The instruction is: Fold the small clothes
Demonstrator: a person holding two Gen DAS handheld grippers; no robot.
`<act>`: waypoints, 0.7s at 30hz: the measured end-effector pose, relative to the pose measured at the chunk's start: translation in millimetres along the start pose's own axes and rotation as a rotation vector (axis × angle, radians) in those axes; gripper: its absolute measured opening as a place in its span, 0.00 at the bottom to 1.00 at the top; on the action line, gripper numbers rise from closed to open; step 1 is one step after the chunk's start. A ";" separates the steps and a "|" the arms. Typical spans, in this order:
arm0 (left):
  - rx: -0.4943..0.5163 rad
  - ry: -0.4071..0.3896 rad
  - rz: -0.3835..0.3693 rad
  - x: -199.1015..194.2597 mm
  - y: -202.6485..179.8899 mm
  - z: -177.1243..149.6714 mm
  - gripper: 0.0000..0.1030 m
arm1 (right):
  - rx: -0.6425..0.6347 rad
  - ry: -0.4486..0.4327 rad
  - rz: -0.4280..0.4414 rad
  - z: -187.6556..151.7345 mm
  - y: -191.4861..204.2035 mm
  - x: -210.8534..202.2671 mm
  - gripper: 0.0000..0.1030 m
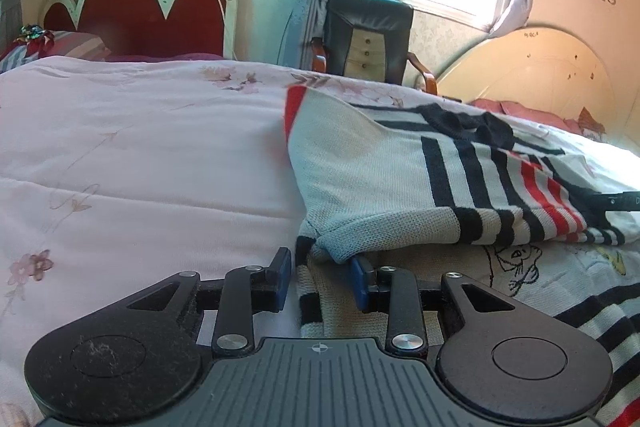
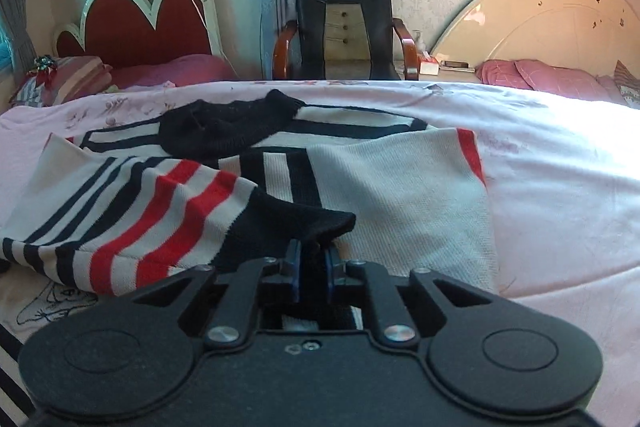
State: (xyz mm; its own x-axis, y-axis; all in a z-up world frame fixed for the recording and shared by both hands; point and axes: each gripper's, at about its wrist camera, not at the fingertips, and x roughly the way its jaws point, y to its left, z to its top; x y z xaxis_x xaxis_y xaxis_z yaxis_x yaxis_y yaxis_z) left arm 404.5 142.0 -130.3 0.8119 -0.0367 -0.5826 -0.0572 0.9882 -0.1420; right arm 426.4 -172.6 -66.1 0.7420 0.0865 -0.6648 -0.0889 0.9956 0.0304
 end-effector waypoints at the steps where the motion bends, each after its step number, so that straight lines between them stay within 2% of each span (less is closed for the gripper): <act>1: -0.031 -0.035 -0.029 -13.3 2.4 3.3 0.31 | 0.003 -0.028 -0.012 0.0 -0.9 -9.0 0.20; 3: -0.053 -0.076 -0.066 -26.4 -5.7 13.3 0.31 | 0.022 -0.077 0.023 -0.8 -3.3 -30.0 0.16; 6: 0.040 -0.078 -0.112 -13.0 -46.4 24.2 0.31 | 0.009 -0.069 0.121 1.5 11.5 -35.1 0.13; 8: 0.071 -0.040 -0.133 7.0 -67.0 26.0 0.32 | -0.042 -0.054 0.166 -0.6 34.4 -29.7 0.14; 9: 0.077 0.009 -0.132 20.9 -73.2 24.1 0.34 | -0.056 -0.045 0.184 -0.9 43.9 -26.2 0.14; 10: 0.086 0.071 -0.098 36.1 -76.9 19.0 0.37 | -0.074 -0.038 0.196 -2.7 52.1 -24.0 0.12; 13: 0.096 0.044 -0.094 38.4 -76.8 8.7 0.38 | -0.137 0.055 0.140 -13.3 63.7 -1.0 0.12; 14: 0.098 0.049 -0.094 35.3 -77.3 11.6 0.38 | -0.135 0.038 0.153 -15.8 61.6 -1.9 0.12; 16: 0.080 0.001 -0.103 27.1 -73.4 18.5 0.38 | -0.110 0.039 0.161 -9.4 56.8 -7.7 0.18; 17: 0.076 -0.012 -0.102 27.2 -72.2 22.6 0.39 | -0.102 0.003 0.161 -5.5 54.0 -12.7 0.19; 21: 0.064 -0.028 -0.102 47.0 -76.1 46.7 0.40 | -0.047 -0.056 0.148 17.0 46.9 -5.7 0.18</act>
State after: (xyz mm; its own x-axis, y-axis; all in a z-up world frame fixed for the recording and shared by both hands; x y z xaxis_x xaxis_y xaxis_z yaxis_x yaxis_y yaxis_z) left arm 474.1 72.0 -109.5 0.8278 -0.1340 -0.5448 0.0626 0.9870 -0.1477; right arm 429.3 -125.8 -48.1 0.7544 0.2351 -0.6129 -0.2299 0.9692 0.0887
